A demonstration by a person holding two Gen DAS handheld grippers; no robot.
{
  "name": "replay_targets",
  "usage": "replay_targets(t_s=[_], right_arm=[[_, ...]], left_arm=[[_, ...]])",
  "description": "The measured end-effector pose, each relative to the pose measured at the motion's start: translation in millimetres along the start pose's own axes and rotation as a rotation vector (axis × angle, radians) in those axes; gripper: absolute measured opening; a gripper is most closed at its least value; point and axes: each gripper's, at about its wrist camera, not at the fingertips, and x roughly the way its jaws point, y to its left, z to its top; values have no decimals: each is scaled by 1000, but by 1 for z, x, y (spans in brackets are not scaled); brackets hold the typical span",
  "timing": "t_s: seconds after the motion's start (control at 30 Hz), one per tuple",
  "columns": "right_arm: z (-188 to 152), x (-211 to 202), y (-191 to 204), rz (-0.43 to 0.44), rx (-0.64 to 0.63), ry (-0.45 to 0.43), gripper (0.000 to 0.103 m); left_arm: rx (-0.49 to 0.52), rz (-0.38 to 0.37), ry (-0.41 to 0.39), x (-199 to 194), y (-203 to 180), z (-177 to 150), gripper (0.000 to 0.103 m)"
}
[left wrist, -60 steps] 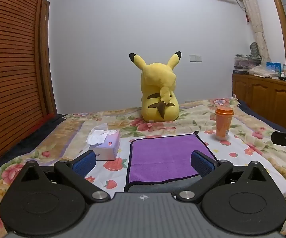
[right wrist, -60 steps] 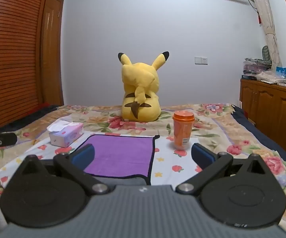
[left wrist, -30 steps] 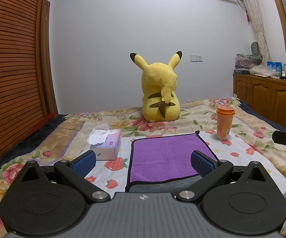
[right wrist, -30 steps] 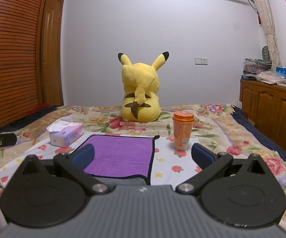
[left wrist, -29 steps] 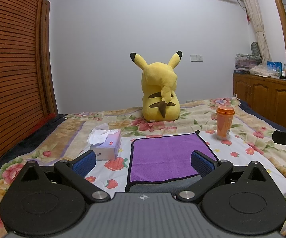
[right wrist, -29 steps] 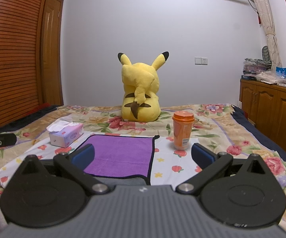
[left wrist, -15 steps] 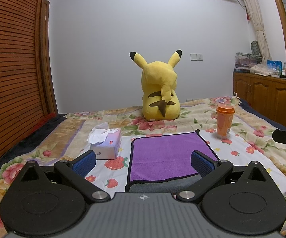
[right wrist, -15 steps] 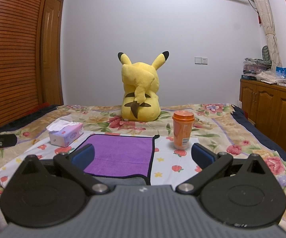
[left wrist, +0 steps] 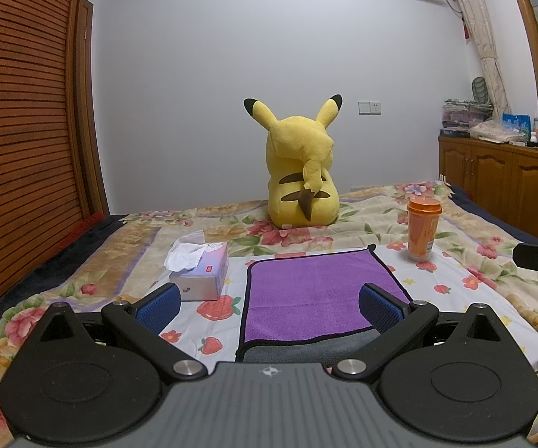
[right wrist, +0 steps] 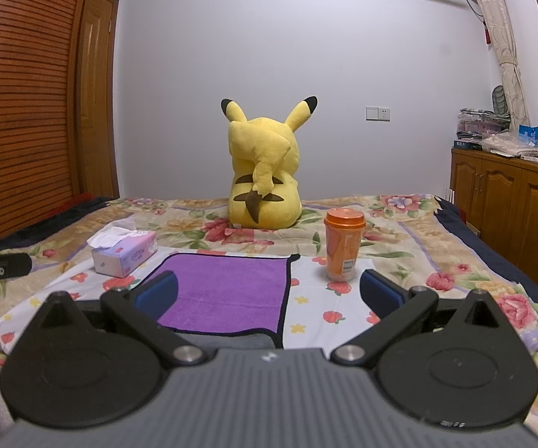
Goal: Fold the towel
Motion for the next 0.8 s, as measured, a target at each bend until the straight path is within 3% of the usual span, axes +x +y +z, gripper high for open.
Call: replay_targets(t_s=[0.8], right_arm=[[-4,10,-1,-6,0,26,103]], left_arm=[[13,-5,28,3,5,-8,103]])
